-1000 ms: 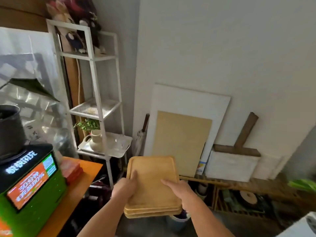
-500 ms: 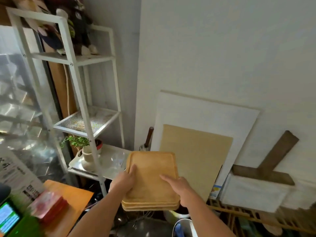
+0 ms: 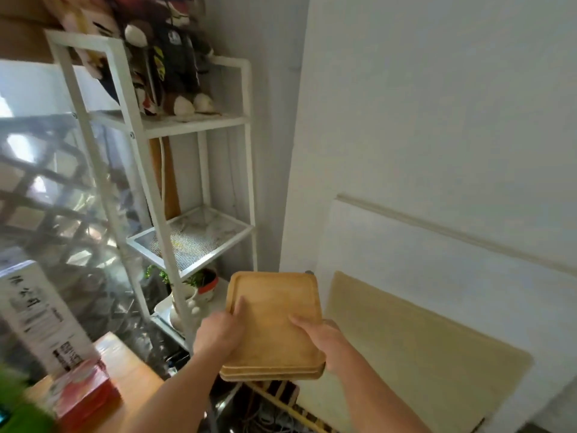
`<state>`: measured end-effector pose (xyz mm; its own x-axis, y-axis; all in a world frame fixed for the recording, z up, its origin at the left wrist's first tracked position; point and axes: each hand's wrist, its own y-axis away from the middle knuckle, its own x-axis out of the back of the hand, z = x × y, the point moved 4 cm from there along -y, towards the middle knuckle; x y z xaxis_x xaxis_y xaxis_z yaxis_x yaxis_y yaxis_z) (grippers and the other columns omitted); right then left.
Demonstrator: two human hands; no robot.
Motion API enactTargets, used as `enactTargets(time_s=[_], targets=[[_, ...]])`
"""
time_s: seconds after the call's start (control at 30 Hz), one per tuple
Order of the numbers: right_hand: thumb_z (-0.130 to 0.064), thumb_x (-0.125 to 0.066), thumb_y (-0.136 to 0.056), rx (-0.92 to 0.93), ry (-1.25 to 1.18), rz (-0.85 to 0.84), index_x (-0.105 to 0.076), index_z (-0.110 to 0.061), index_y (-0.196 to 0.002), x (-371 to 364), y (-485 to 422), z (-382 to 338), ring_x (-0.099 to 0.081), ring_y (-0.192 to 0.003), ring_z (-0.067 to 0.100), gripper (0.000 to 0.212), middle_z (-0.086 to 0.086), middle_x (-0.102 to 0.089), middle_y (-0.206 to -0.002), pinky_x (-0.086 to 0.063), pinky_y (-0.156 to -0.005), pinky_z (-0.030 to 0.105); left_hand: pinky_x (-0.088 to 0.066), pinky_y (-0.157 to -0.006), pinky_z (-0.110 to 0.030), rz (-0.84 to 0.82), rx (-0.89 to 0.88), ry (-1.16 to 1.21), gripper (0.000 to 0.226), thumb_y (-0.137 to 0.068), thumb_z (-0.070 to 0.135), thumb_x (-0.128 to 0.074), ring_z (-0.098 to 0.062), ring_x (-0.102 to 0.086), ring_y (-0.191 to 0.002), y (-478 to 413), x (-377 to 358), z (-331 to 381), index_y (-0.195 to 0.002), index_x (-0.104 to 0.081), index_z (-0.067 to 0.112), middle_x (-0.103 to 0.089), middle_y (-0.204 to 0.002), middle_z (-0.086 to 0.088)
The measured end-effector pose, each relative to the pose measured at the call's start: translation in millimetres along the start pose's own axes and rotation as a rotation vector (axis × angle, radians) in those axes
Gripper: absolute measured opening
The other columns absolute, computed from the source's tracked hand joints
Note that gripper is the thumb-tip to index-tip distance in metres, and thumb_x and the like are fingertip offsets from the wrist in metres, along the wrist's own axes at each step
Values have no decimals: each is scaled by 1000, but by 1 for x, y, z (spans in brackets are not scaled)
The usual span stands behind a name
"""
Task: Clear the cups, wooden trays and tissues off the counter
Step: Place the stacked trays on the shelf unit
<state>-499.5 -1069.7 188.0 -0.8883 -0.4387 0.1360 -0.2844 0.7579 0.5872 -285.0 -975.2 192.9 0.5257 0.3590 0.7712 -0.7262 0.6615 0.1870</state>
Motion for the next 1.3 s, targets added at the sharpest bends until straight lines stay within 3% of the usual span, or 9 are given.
enactTargets(time_s=[0.07, 0.13, 0.3, 0.43, 0.53, 0.63, 0.87, 1.17, 1.3], targets=[[-59, -89, -57, 3, 37, -31, -56, -10, -128, -7, -13, -10, -65, -98, 29, 92, 9, -66, -115, -55, -83, 41, -48, -82, -37, 42, 32, 3, 88, -90, 76, -19, -29, -61, -89, -9, 5, -1, -129, -58, 9, -61, -100, -11], [-59, -88, -59, 16, 58, -64, -59, -12, -120, -14, -25, -23, -65, -87, 23, 82, 3, -68, -101, -53, -67, 35, -48, -88, -40, 80, 55, 8, 85, -90, 75, -22, -33, -63, -101, -22, 9, -2, -135, -54, 11, -64, -114, -16], [-53, -89, -61, 64, 34, -169, -64, -13, -112, -36, -60, -46, -70, -84, 19, 70, 3, -73, -96, -54, -61, 30, -45, -80, -40, 146, 89, -7, 72, -91, 74, -24, -35, -64, -100, -55, 25, 0, -102, -59, 12, -61, -98, -13], [-56, -90, -56, 92, 57, -171, -64, -8, -118, -50, -89, -74, -72, -89, 27, 83, 9, -75, -100, -59, -78, 38, -52, -79, -43, 130, 90, -25, 71, -95, 68, -27, -29, -65, -84, -88, 36, 8, -107, -64, 9, -66, -91, -11], [-61, -90, -44, 118, 87, -161, -62, -11, -107, -57, -105, -104, -70, -87, 27, 86, 9, -71, -97, -58, -73, 38, -46, -76, -38, 158, 49, -23, 75, -95, 70, -21, -26, -60, -79, -116, 49, 20, -97, -65, 9, -67, -90, -10], [-63, -91, -43, 130, 95, -160, -56, -7, -126, -62, -121, -135, -68, -98, 33, 106, 14, -68, -111, -57, -88, 47, -43, -73, -37, 160, 86, -12, 69, -93, 73, -22, -28, -55, -81, -145, 65, 35, -85, -57, 14, -62, -88, -10], [-59, -92, -42, 111, 141, -212, -43, -10, -142, -83, -149, -186, -62, -107, 33, 122, 13, -61, -121, -52, -97, 49, -50, -76, -38, 158, 159, -15, 75, -95, 69, -25, -31, -62, -87, -189, 83, 45, -101, -65, 6, -65, -94, -12], [-52, -86, -65, 49, 275, -320, -44, -16, -139, -125, -204, -234, -61, -100, 33, 93, 12, -61, -111, -54, -85, 43, -52, -92, -42, 189, 248, 93, 65, -100, 58, -29, -30, -63, -97, -236, 80, 27, -104, -62, 2, -66, -105, -16], [-46, -88, -67, 138, 372, -359, -46, -13, -139, -146, -244, -264, -61, -108, 34, 89, 14, -61, -123, -52, -96, 49, -47, -91, -38, 236, 343, 135, 65, -101, 54, -30, -30, -61, -99, -259, 82, 23, -112, -64, 0, -67, -115, -19]])
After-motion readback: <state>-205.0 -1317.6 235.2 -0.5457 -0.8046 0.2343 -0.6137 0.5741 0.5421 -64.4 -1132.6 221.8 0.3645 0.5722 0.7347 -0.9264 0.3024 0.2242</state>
